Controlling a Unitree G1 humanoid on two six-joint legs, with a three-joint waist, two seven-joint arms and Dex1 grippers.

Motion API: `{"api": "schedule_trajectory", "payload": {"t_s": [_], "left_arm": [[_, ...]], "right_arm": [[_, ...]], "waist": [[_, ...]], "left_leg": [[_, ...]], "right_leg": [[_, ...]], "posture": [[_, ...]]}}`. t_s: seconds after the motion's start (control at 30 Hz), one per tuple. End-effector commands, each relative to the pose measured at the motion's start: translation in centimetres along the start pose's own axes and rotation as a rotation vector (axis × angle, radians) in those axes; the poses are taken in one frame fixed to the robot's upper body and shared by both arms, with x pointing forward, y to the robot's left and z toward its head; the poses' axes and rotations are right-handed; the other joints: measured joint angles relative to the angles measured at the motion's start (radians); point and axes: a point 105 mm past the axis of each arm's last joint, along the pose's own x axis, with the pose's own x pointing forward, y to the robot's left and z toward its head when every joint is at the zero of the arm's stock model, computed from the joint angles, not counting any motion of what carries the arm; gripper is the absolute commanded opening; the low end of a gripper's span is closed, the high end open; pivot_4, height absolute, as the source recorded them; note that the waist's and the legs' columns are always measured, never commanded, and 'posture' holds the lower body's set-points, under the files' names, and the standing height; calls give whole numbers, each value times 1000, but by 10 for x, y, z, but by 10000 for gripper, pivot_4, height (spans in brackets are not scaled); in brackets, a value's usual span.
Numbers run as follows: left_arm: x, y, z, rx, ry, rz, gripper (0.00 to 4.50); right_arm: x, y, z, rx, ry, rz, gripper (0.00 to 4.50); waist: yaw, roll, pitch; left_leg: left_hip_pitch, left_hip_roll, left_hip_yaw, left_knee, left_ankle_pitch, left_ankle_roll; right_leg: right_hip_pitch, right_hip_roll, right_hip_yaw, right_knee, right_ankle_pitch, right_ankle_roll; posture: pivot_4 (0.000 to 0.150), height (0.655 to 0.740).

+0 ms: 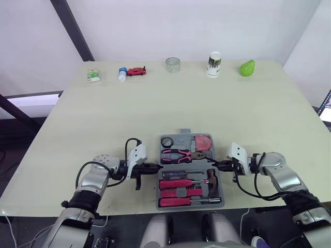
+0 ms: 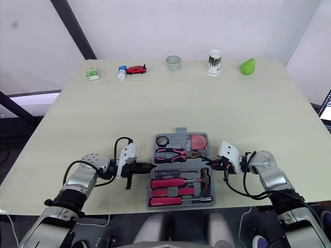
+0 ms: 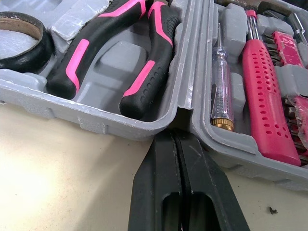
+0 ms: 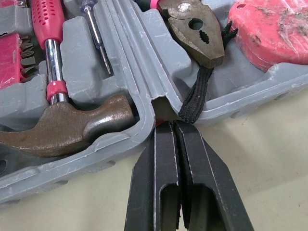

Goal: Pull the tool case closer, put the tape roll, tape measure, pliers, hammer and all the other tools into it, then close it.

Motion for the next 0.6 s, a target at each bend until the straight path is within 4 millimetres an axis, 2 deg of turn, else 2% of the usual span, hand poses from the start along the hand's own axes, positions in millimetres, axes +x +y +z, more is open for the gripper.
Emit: {"api": "schedule_trajectory", "payload": {"t_s": [0.03, 0.6], "left_arm": [[10, -16, -13, -21, 44, -81, 0], [9, -15, -14, -19, 50, -73, 0]], "right_arm": [[5, 8, 10, -29, -36, 52, 882], [4, 2, 9, -50, -24, 26, 882]], "waist": [[0, 0, 0], [0, 0, 0]], "left_leg": [[0, 0, 0, 0, 0, 0], [0, 0, 0, 0, 0, 0]], "right_leg": [[0, 0, 0, 0, 0, 0], [0, 0, 0, 0, 0, 0]], "posture": [[1500, 7400], [1500, 7400]]}}
